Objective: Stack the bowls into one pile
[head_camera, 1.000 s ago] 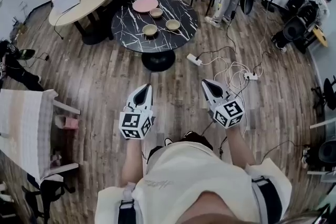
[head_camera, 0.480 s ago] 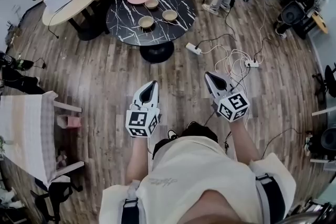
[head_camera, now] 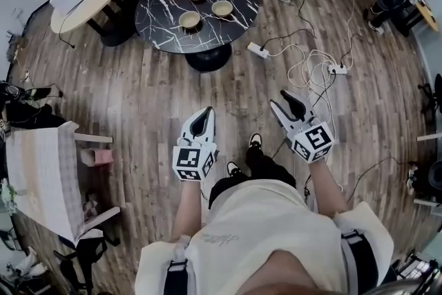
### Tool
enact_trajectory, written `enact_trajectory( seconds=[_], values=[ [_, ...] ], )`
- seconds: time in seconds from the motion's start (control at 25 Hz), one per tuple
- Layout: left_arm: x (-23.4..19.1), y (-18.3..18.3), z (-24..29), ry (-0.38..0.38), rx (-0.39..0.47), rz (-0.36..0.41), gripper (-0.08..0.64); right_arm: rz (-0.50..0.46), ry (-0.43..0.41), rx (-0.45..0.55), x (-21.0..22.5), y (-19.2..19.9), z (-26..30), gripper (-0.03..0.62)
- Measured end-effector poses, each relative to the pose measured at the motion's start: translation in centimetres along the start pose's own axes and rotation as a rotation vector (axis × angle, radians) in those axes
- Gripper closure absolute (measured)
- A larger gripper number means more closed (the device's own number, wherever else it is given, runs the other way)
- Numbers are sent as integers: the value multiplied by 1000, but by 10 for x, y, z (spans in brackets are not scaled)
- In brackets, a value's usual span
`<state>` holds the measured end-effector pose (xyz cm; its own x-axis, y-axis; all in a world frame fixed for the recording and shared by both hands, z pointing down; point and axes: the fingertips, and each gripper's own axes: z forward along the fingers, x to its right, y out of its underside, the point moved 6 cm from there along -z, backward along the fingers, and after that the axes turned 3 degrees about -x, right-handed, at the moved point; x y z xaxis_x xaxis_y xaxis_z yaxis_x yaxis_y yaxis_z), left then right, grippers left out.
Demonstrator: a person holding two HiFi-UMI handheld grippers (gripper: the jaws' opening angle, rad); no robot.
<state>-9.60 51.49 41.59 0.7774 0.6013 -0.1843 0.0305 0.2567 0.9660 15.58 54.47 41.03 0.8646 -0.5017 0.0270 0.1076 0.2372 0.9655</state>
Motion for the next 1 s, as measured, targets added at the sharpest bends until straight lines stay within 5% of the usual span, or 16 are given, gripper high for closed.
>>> enact_trajectory(
  seconds=[0.24,0.52,1.0],
  values=[
    [3,-7,33,8,-42,11,543,-80,-38,1,27,-5,19,419],
    [10,-27,82,-15,-76,133,543,1,-71,32,78,-5,39,433],
    [0,-34,137,-88,-38,-31,543,44,-95,60,160,11,65,433]
  ],
)
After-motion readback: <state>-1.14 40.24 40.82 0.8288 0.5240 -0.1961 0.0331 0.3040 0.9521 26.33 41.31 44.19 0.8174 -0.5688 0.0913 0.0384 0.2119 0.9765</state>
